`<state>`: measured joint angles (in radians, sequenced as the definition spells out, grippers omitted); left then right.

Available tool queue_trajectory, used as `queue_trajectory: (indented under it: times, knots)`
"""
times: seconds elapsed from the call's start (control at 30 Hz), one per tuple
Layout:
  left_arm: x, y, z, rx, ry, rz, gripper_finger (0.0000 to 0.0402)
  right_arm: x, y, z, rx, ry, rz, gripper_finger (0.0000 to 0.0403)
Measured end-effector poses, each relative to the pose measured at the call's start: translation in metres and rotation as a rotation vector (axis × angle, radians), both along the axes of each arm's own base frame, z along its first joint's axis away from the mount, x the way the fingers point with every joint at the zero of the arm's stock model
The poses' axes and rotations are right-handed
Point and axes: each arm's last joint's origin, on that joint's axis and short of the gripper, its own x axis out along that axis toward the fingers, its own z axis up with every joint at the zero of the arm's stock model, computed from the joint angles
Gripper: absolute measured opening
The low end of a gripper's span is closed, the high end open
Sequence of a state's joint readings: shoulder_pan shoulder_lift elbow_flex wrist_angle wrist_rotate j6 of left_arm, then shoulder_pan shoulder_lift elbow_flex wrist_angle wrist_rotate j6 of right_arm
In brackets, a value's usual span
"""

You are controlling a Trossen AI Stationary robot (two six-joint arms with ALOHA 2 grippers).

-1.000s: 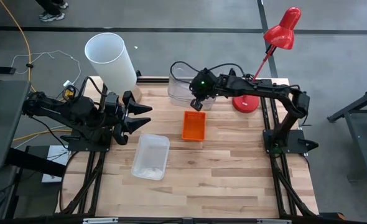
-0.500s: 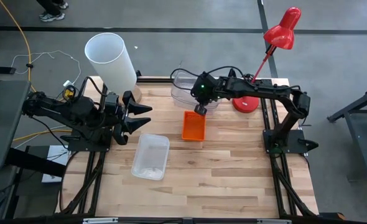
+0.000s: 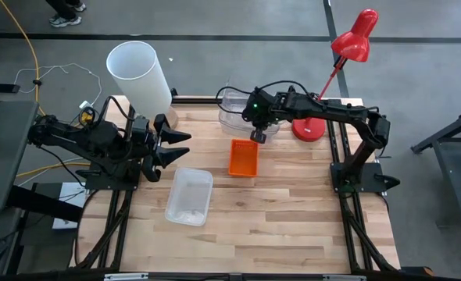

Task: Stack baskets by color
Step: Stack the bottom transparent bin on top of the top transparent bin, then return to Home Position

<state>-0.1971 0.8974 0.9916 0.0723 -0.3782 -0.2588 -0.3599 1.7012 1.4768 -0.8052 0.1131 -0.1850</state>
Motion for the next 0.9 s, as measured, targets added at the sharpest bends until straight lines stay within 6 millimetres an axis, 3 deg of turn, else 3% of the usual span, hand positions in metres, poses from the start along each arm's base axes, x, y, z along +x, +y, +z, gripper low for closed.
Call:
queue_trajectory:
  times: [0.57, 0.7, 0.9]
  knots:
    - [0.000, 0.000, 0.000, -0.001, 0.000, 0.003, 0.0202, 0.013, -0.004, -0.027, 0.080, 0.045, -0.065, 0.0006]
    - [0.000, 0.000, 0.000, -0.001, 0.000, 0.003, 0.0202, 0.014, -0.004, -0.027, 0.105, 0.027, -0.085, 0.0047]
    - [0.000, 0.000, 0.000, -0.001, 0.000, 0.003, 0.0202, 0.011, -0.003, -0.024, 0.117, 0.027, -0.108, 0.0151]
